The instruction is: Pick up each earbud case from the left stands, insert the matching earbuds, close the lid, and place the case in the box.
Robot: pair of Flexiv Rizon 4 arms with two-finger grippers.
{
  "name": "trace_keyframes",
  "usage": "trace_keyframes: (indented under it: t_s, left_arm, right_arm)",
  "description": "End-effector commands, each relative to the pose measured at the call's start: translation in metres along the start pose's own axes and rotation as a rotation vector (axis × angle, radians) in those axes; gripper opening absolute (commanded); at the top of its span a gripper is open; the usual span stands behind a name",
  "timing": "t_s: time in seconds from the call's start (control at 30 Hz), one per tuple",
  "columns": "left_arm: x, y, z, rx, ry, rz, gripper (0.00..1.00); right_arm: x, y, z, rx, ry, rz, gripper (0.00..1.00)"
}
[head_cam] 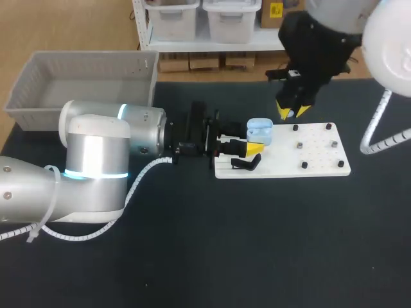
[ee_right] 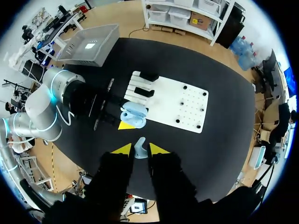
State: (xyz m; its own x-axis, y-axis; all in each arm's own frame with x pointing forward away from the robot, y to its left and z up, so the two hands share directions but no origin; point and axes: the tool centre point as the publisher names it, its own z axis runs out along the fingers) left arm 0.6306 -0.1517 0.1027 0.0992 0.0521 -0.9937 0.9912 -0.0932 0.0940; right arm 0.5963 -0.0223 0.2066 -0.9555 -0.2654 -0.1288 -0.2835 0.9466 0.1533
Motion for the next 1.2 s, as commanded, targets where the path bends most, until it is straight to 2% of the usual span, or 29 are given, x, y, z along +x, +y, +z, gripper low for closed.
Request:
trace_keyframes:
  t_s: [0.03, 0.23, 0.67, 1.03, 1.2]
  left_arm:
    - [0.001, -0.001, 0.000, -0.004, -0.001, 0.001, 0.00]
    - [0.001, -0.001, 0.000, -0.004, -0.001, 0.001, 0.00]
    - [0.001, -0.001, 0.000, -0.004, -0.001, 0.001, 0.00]
    - [0.001, -0.001, 0.000, -0.004, -0.001, 0.001, 0.00]
    - [0.001, -0.001, 0.000, -0.004, -0.001, 0.001, 0.00]
  right_arm:
    - [-0.001, 0.000, -0.001, -0.001, 0.004, 0.000, 0.00]
    - [-0.001, 0.000, -0.001, -0.001, 0.004, 0.000, 0.00]
    - [-0.007, 0.024, 0.012, 0.020, 0.040, -0.211, 0.00]
    - [-0.013, 0.022, 0.030, 0.000, 0.090, -0.207, 0.00]
    - [-0.014, 0.028, 0.034, 0.002, 0.102, -0.225, 0.00]
